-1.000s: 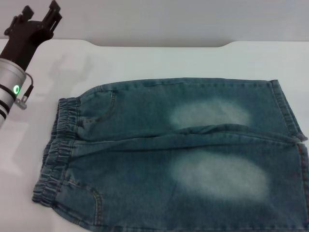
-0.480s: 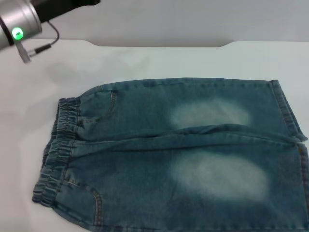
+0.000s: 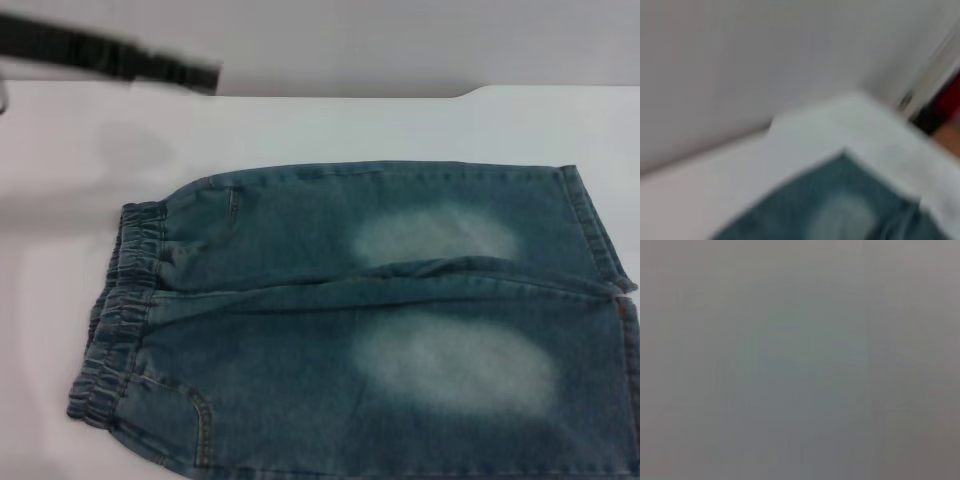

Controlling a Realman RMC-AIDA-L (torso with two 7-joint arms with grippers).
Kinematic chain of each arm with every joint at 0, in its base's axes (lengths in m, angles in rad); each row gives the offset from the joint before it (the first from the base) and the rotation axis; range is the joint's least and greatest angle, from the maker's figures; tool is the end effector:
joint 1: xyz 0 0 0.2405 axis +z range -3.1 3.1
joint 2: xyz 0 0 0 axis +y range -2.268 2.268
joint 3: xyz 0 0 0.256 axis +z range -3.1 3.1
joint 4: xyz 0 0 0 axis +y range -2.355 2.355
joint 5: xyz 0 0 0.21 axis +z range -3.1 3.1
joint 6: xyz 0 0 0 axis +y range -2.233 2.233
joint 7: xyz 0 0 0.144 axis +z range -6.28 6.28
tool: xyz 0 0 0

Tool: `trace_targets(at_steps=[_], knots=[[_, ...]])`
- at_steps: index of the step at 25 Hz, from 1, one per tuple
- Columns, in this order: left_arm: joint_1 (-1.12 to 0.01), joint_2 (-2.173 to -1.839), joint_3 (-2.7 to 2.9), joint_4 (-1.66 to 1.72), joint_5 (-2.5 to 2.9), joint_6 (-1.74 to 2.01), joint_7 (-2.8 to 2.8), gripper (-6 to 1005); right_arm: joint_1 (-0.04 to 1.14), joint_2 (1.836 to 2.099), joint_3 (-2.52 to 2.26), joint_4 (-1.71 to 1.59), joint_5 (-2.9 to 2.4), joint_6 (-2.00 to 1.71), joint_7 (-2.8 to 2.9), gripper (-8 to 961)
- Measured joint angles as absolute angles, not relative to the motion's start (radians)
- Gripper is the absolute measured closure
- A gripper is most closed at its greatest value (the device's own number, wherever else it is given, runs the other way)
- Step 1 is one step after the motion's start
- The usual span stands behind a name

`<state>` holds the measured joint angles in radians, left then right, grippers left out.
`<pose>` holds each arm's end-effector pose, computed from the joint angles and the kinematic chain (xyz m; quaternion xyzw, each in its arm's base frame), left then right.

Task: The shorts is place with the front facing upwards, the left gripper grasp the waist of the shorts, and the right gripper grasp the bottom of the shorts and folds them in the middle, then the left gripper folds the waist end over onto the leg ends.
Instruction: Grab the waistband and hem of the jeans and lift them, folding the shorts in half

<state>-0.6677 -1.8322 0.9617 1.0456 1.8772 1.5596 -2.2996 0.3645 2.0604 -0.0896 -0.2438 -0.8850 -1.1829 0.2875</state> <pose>-0.1685 0.4014 0.1176 -0.9114 -0.3472 -0.1798 0.1282 0.4243 0.2858 0.1290 -0.4766 0.2529 0.2474 0.8048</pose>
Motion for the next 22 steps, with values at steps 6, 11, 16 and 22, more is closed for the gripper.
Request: trace_targets(at_steps=[6,11,16,22], knots=[[-0.623,-1.872,0.95,1.233,2.142,1.759,-2.419,234,0.376,2.054,-0.053,-0.244,-0.885,-1.167,0.285,377],[-0.561,-1.905,0.941,1.301,2.189,1.865,-2.42,264,0.386,2.049,-0.05,-0.246,-0.885,-1.153,0.284,376],[-0.5,-1.94,0.938,1.313,2.268,1.88,-2.418,370,0.402,2.045,-0.049,-0.245,-0.885,-1.134,0.283,376],[-0.452,-1.966,0.937,1.297,2.351,1.846,-2.4,368,0.42,2.043,-0.049,-0.245,-0.885,-1.118,0.282,376]])
